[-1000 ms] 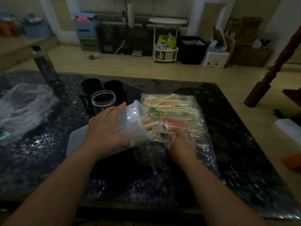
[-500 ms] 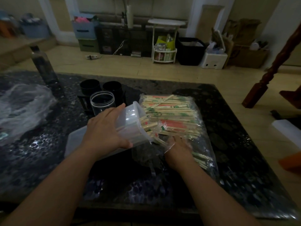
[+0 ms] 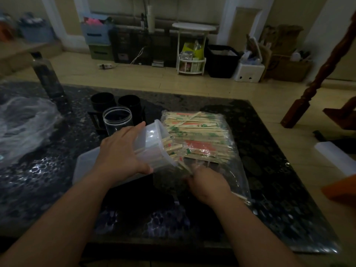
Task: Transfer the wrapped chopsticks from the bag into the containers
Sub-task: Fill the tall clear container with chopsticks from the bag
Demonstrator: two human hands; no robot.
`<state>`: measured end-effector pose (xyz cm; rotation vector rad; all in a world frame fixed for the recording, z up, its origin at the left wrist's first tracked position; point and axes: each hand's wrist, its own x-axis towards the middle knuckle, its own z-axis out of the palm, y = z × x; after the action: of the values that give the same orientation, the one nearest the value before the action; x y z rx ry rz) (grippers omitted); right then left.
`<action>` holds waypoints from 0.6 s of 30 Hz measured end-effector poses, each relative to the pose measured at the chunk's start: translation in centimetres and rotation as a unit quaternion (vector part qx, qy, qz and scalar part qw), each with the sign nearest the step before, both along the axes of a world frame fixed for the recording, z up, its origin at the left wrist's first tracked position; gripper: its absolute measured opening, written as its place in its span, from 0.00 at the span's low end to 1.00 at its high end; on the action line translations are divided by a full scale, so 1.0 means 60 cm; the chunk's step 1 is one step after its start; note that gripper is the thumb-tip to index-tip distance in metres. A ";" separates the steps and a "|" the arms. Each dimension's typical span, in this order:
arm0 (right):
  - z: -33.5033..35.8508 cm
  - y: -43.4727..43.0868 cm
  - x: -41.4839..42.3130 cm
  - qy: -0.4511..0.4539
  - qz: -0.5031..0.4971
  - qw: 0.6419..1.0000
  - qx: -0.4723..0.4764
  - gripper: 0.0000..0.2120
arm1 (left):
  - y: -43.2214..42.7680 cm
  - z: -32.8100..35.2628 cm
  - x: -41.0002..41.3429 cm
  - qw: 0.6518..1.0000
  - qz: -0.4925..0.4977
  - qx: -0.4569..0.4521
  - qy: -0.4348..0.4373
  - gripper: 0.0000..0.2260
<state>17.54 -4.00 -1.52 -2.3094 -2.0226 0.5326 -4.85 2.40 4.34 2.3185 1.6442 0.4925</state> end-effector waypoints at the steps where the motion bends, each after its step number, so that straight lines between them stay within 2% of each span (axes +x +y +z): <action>1: 0.009 -0.005 -0.001 0.003 0.007 1.000 0.005 0.21 | 0.000 0.000 0.000 1.000 0.000 -0.002 0.000 0.57; 3: 0.027 -0.012 0.000 -0.012 0.020 1.000 0.012 0.25 | -0.001 0.001 0.001 1.000 0.001 -0.006 -0.005 0.57; 12: 0.113 -0.024 0.013 -0.096 0.114 0.989 -0.007 0.18 | 0.001 0.000 -0.006 1.000 0.015 -0.006 -0.024 0.58; 15: 0.143 -0.030 0.015 -0.085 0.118 0.988 0.048 0.14 | 0.000 0.000 -0.005 0.999 0.012 -0.005 -0.032 0.58; 18: 0.163 -0.040 0.010 -0.088 0.115 0.979 0.140 0.13 | 0.001 -0.003 -0.004 1.000 0.010 -0.005 -0.023 0.58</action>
<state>18.15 -6.37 8.28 -2.0370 -2.2864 0.0382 -5.11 2.44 4.17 2.2696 1.6459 0.5362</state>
